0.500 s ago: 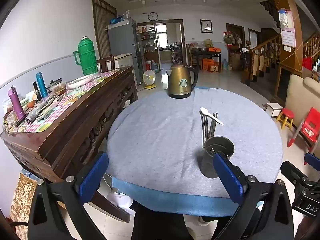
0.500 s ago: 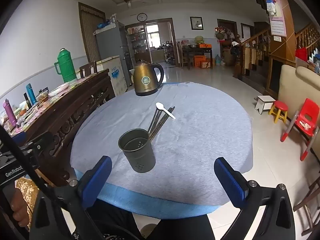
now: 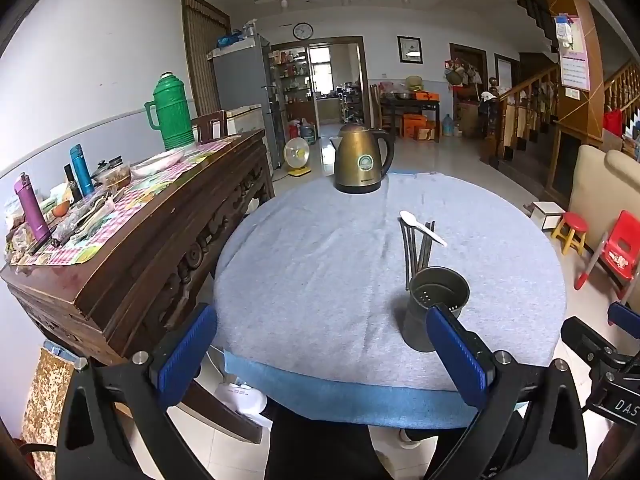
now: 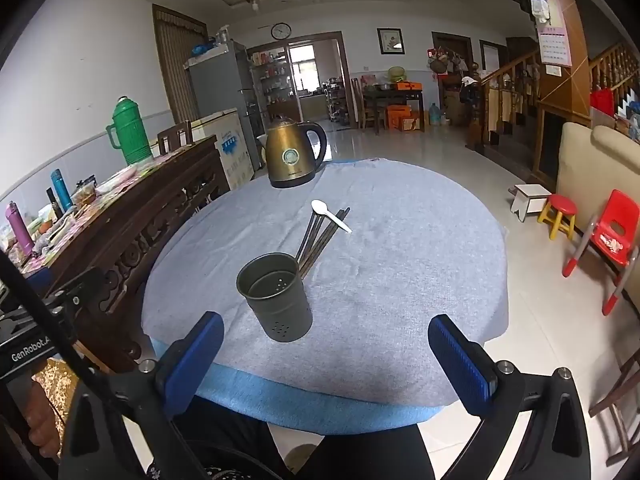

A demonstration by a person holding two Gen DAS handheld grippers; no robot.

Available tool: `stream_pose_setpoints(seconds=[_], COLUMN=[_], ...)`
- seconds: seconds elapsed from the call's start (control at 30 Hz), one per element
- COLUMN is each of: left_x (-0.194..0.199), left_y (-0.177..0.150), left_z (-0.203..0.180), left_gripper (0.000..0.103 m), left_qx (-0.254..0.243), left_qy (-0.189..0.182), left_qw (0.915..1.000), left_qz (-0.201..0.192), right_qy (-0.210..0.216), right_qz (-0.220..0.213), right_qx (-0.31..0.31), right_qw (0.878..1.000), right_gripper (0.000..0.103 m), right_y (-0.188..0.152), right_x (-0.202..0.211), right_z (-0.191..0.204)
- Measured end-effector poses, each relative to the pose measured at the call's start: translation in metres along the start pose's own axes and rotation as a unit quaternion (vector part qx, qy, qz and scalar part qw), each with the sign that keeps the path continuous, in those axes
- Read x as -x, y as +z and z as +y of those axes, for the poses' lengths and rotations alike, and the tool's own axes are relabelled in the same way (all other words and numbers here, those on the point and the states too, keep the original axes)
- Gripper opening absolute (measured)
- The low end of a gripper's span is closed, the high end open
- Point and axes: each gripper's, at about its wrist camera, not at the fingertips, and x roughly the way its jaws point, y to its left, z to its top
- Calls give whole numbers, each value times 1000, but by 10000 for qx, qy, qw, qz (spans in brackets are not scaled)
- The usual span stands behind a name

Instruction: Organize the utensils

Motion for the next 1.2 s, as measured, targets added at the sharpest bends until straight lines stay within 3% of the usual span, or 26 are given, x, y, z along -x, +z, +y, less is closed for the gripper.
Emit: stream_pose_setpoints(seconds=[1.2], left_x=[-3], left_y=[3], left_z=[8], left_gripper=[103], left_qx=[5], left_qy=[79], left_qw=[10000], left_qz=[17], right_qy=[92], right_qz=[93], right_qx=[59], right_qw=[9999], right_gripper=[103], right_y=[2], right_x=[-2], right_z=[5])
